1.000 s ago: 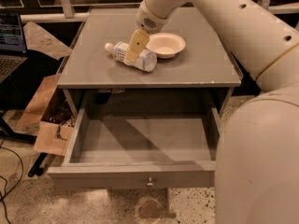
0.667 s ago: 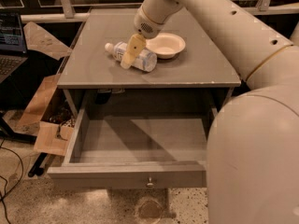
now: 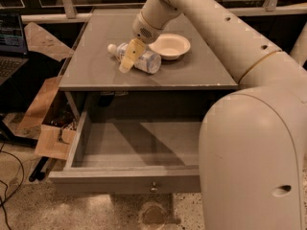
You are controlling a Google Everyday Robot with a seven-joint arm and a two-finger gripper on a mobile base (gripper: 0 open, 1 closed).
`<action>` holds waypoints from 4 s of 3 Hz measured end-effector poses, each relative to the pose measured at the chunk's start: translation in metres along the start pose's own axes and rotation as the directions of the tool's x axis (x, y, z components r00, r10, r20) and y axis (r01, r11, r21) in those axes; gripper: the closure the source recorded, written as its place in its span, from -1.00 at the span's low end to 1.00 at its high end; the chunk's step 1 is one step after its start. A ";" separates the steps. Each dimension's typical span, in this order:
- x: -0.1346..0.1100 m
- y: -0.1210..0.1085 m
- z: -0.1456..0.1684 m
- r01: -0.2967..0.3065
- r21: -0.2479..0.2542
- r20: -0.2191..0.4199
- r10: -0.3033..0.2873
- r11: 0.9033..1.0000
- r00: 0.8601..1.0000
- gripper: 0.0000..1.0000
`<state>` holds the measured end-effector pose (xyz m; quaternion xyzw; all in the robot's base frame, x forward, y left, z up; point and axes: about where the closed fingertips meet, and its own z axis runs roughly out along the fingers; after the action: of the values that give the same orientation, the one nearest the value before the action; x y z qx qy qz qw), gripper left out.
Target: Place blue plastic bottle into top drawer
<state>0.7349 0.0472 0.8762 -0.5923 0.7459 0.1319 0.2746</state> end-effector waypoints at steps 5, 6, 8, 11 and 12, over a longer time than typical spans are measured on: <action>0.020 0.015 0.037 -0.068 -0.145 -0.044 0.062 0.987 0.997 -1.00; 0.021 0.016 0.037 -0.069 -0.147 -0.046 0.063 0.987 0.997 -0.62; 0.021 0.016 0.037 -0.069 -0.147 -0.046 0.063 0.987 0.997 0.29; 0.016 0.015 0.030 -0.069 -0.148 -0.046 0.063 0.987 0.997 1.00; 0.014 0.014 0.027 -0.069 -0.147 -0.046 0.063 0.987 0.997 1.00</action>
Offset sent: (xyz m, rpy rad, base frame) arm -0.0012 0.0103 -0.0183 0.0225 0.0834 0.0244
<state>0.7262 0.0541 0.8445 -0.5889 0.7586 0.1839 0.2096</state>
